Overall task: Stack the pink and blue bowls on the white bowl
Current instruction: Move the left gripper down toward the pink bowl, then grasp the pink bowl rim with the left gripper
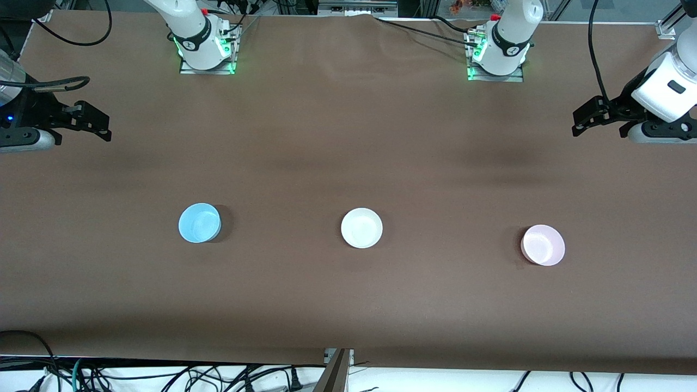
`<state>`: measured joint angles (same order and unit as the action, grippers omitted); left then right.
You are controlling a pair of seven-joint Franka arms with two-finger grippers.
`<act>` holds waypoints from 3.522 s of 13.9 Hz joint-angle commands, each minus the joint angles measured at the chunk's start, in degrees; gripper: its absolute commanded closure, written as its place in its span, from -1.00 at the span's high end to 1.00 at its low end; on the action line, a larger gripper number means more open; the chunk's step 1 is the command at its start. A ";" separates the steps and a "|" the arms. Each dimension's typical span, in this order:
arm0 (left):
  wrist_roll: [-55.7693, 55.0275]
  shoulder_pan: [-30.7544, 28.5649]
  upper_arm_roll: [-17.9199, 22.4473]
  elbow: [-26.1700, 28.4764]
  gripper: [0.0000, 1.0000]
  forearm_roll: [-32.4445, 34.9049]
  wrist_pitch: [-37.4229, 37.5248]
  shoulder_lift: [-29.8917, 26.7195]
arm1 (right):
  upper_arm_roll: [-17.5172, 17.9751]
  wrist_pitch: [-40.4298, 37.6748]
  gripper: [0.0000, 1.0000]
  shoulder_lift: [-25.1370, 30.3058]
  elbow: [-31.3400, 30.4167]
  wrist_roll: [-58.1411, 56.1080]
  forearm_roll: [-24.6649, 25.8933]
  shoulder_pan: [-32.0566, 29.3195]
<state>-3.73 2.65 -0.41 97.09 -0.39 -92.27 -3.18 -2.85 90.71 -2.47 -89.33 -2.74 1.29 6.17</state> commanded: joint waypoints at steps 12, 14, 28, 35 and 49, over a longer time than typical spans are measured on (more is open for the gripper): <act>1.09 -3.51 0.59 -5.07 1.00 -0.31 -3.86 9.58 | 0.91 -1.24 0.99 -0.52 1.35 0.46 -1.11 -0.98; 3.97 -5.19 0.59 -5.07 1.00 -0.32 -7.20 13.00 | 0.91 -0.98 0.99 -0.61 1.35 0.46 -1.20 -0.98; 11.81 -11.53 0.41 -3.75 1.00 -0.40 -30.06 34.19 | 0.83 -0.71 0.99 -0.61 1.44 0.46 -2.34 -1.16; 11.90 -11.53 0.33 0.90 1.00 -0.23 -43.41 40.17 | 0.83 -0.71 0.99 -0.61 1.44 0.46 -2.34 -1.16; 15.95 -13.46 -1.43 2.40 0.98 -2.50 -46.86 40.88 | 0.83 -0.62 0.99 -0.61 1.52 0.46 -2.34 -1.16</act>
<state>11.46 -10.45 -1.12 98.85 -0.54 -139.36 38.98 -2.78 90.59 -2.58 -89.15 -2.62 -0.02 6.03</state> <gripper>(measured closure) 0.004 0.000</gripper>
